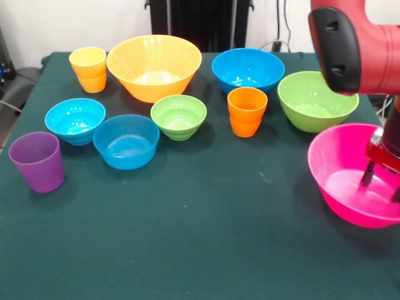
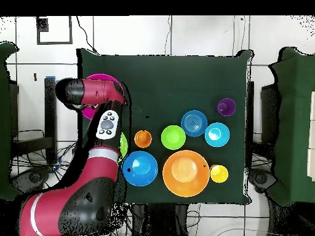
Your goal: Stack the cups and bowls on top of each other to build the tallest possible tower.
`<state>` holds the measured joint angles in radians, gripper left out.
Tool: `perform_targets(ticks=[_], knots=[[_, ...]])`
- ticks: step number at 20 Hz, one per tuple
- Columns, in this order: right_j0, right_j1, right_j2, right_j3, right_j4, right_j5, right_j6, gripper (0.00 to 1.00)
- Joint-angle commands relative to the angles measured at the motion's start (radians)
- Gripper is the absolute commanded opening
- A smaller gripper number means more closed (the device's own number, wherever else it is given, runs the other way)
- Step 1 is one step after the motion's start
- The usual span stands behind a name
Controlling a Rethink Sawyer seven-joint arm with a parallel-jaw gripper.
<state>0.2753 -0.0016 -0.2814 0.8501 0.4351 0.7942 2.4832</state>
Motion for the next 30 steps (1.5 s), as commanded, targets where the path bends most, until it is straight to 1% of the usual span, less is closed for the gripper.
perform_targets(ticks=[1,3,4,5,6,7,8,11,13,15,20,23,28,30], knots=[[0.044,0.147,-0.039,-0.069,-0.020,-0.207,0.268,1.00],[0.036,0.136,-0.061,-0.037,-0.047,-0.233,0.242,1.00],[0.029,0.126,-0.057,-0.019,-0.055,-0.242,0.222,1.00],[0.009,0.111,-0.046,0.006,-0.070,-0.257,0.177,1.00],[-0.005,0.107,-0.039,0.013,-0.076,-0.265,0.152,1.00],[-0.029,0.104,-0.025,0.023,-0.089,-0.278,0.104,1.00],[-0.044,0.106,-0.019,0.021,-0.095,-0.285,0.078,1.00],[-0.117,0.106,0.043,0.023,-0.125,-0.295,-0.055,1.00],[-0.150,0.110,0.070,0.016,-0.139,-0.289,-0.110,1.00],[-0.170,0.113,0.080,0.009,-0.156,-0.287,-0.143,1.00],[-0.209,0.107,0.102,-0.002,-0.190,-0.231,-0.194,1.00],[-0.231,0.117,0.137,-0.017,-0.199,-0.198,-0.215,1.00],[-0.221,0.106,0.155,0.003,-0.211,-0.184,-0.180,1.00],[-0.213,0.092,0.156,0.022,-0.213,-0.148,-0.170,1.00]])
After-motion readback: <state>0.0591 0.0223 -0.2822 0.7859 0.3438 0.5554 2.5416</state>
